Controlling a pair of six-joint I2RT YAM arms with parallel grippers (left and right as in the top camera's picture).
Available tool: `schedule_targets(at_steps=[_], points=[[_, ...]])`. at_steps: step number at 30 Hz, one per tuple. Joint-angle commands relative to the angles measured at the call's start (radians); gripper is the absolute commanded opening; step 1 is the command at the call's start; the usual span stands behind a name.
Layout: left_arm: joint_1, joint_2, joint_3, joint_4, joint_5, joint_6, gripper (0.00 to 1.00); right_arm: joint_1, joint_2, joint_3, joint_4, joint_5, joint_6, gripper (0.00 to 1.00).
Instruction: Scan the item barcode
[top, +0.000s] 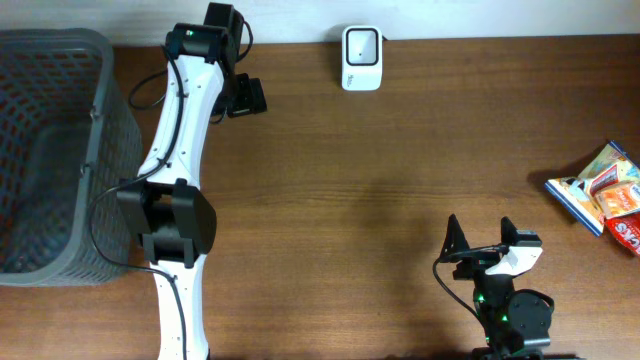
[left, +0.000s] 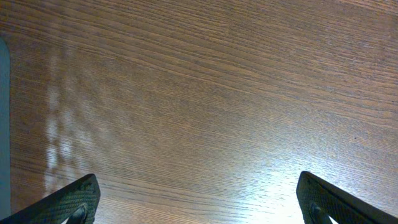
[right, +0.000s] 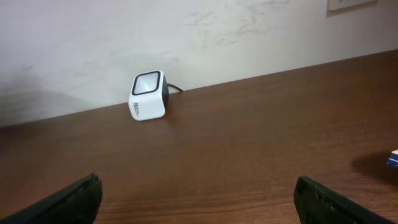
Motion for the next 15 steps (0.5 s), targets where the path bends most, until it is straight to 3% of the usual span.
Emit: schedule_targets(at_steps=[1,8,15], points=[[-0.002,-0.007,-0.001,0.001,0.0,-0.003,0.99,-0.005,-0.012,-0.008,-0.003,0.013,-0.01,0.98],[-0.002,-0.008,-0.001,-0.037,-0.012,-0.003,0.99,-0.005,-0.012,-0.008,-0.003,0.013,-0.01,0.98],[-0.034,-0.139,-0.047,0.134,0.0,0.027,0.99,-0.005,-0.012,-0.008,-0.003,0.013,-0.01,0.98]])
